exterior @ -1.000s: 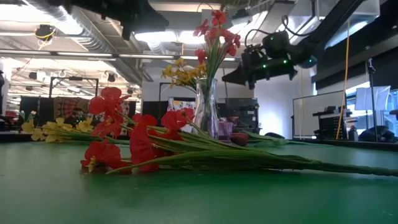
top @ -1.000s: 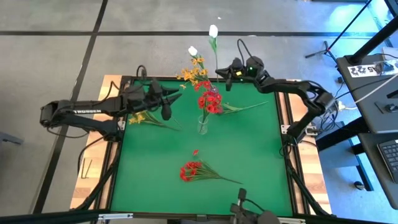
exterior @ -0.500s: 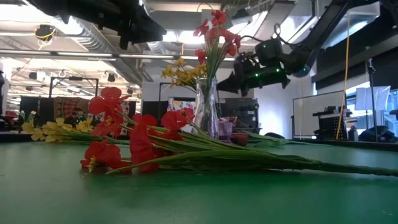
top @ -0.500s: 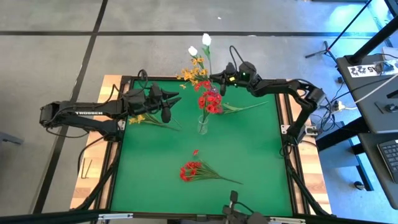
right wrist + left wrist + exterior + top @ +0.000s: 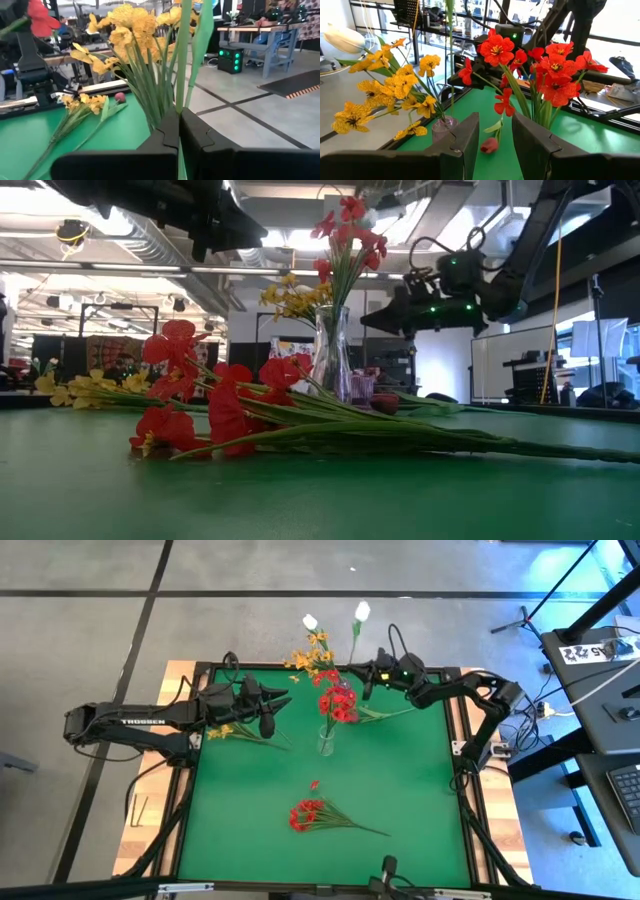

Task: Sort flowers into vase by color
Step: Put the white flower into the purple vase

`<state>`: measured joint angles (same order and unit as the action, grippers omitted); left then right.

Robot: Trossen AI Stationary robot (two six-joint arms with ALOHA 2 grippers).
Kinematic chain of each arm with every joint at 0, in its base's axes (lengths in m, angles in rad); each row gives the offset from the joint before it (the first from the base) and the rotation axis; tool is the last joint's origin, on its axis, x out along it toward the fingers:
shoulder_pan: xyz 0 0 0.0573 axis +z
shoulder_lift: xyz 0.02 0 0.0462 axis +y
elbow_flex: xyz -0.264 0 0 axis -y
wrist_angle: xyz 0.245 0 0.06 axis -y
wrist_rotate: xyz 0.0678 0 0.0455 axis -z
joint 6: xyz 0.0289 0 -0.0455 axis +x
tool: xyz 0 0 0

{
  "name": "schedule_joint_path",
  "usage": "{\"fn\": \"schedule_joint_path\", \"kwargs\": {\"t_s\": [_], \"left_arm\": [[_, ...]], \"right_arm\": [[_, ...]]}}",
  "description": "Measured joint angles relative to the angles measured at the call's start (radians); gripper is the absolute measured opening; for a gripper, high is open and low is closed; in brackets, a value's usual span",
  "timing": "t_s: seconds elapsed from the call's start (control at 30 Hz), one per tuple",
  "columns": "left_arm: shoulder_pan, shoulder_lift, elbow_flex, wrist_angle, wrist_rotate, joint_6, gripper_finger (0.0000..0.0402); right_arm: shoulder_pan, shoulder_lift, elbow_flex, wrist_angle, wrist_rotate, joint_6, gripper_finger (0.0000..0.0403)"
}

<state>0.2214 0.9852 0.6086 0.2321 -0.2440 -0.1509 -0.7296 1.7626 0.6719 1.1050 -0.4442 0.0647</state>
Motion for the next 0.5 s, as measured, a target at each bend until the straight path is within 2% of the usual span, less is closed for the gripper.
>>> {"fn": "schedule_joint_path", "kwargs": {"t_s": [0.3,0.5], "left_arm": [[0.000,0.003,0.000,0.005,0.000,-0.007,0.0112],[0.001,0.003,0.000,0.008,0.000,-0.007,0.0112]], "right_arm": [[0.003,0.000,-0.002,0.055,0.002,0.006,0.0000],[0.003,0.030,0.005,0.054,0.049,-0.012,0.0000]]}}
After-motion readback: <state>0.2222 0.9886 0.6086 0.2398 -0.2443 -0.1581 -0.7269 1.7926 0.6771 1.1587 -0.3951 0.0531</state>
